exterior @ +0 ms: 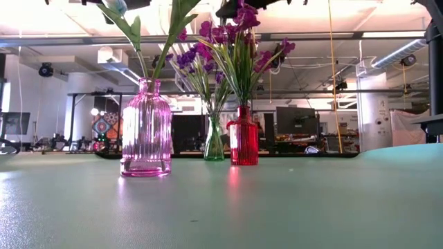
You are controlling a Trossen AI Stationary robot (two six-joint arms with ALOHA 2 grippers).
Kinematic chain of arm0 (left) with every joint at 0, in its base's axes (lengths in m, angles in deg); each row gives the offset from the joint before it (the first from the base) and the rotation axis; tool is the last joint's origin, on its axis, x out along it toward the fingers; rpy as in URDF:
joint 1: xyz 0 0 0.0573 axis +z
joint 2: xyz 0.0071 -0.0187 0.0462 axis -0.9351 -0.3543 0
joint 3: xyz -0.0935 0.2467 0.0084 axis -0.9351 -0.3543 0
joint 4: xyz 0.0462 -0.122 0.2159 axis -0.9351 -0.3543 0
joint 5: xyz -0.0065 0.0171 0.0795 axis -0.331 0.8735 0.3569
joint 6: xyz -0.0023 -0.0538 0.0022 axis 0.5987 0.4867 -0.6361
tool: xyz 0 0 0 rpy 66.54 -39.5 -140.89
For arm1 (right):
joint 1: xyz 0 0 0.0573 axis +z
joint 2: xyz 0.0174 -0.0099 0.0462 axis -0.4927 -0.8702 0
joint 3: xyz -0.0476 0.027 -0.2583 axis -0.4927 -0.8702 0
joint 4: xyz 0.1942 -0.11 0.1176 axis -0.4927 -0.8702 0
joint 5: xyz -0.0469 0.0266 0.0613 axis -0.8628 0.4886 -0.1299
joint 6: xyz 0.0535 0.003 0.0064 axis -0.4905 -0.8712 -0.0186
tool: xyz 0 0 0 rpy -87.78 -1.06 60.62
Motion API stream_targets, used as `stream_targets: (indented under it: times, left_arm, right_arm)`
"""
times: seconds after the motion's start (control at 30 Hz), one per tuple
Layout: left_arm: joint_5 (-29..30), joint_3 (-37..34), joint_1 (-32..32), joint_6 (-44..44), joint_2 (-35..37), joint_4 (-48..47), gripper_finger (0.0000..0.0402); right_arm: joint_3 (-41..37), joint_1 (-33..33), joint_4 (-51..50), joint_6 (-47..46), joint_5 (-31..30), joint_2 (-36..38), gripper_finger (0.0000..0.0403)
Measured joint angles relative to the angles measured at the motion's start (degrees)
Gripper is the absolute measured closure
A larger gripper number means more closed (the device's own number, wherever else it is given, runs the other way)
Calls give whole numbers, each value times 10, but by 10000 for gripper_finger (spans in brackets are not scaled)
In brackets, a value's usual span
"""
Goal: Sort flowers into vase by color
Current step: Put the purple flower into the green vase
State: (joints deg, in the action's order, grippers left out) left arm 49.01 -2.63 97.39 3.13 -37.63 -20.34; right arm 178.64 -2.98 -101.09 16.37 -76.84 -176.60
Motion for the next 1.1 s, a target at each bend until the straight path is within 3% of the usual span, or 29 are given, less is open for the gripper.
stream_targets:
  times: [0.33, 0.7, 1.1]
  left_arm:
    - [-75, 0, 16, -46, 5, -25, 325]
    - [-73, 0, 18, -63, 8, -43, 325]
    - [-44, 0, 18, -63, 12, -47, 325]
  right_arm:
    - [-90, -5, 81, -7, 2, 3, 381]
    - [-146, -11, 108, -1, 2, 4, 381]
    - [-180, -21, 166, -23, 52, 4, 381]
